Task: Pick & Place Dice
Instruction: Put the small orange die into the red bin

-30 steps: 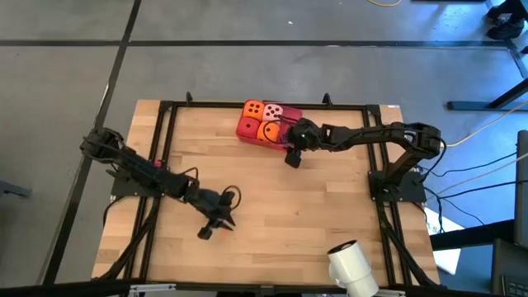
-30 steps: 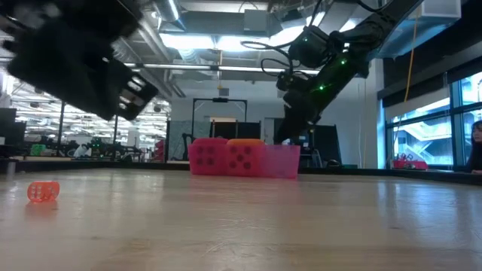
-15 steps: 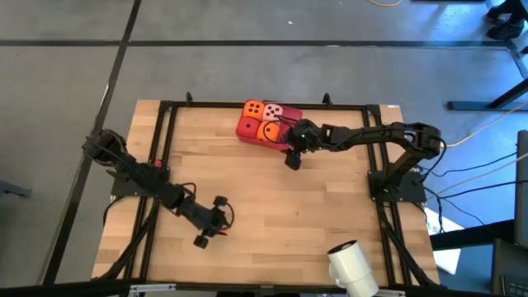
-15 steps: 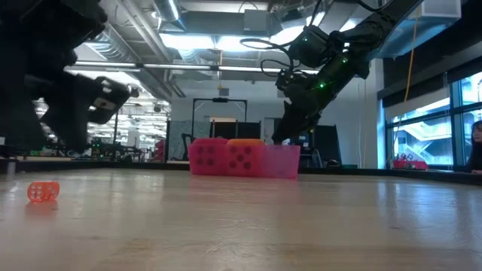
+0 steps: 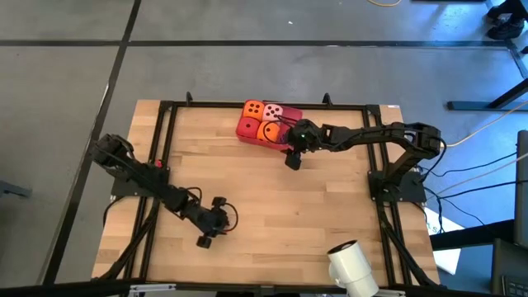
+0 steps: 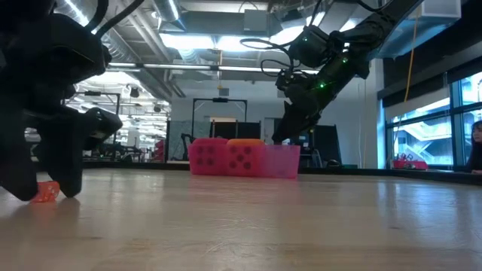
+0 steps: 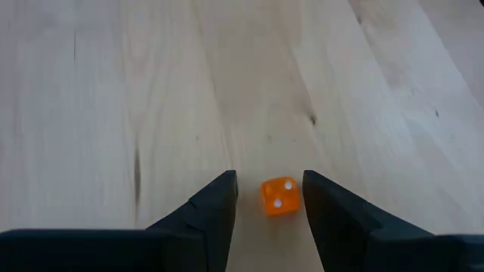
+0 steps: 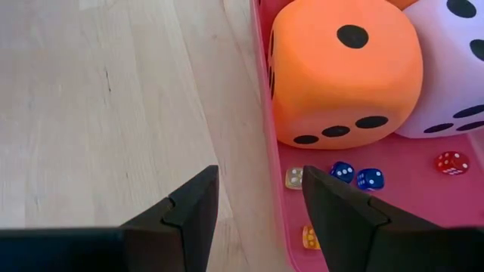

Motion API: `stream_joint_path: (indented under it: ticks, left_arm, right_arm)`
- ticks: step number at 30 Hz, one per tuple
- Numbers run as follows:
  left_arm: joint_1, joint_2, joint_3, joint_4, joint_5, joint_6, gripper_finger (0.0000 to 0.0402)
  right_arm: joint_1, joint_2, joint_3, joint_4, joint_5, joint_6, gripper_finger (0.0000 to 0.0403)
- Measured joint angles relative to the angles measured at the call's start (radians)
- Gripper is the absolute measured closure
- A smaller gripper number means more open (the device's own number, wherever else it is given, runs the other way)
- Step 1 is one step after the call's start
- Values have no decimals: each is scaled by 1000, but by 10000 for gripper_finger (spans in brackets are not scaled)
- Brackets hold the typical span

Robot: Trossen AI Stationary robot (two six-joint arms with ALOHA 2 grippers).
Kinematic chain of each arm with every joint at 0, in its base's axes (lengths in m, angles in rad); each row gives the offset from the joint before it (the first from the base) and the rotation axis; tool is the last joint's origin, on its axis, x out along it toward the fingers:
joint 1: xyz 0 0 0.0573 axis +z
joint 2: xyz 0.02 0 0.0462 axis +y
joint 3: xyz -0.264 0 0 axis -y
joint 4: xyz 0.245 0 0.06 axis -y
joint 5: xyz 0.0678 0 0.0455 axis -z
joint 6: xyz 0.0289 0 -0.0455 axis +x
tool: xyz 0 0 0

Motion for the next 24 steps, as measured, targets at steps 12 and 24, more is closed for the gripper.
stream_joint_path:
  ticks: [12,24]
  left_arm:
    - [0,13,1,-13,-10,-1,288]
    - [2,14,0,-15,-9,7,344]
  right_arm:
    - [0,0,0,0,0,-3,211]
    - [0,0,0,0,0,-3,211]
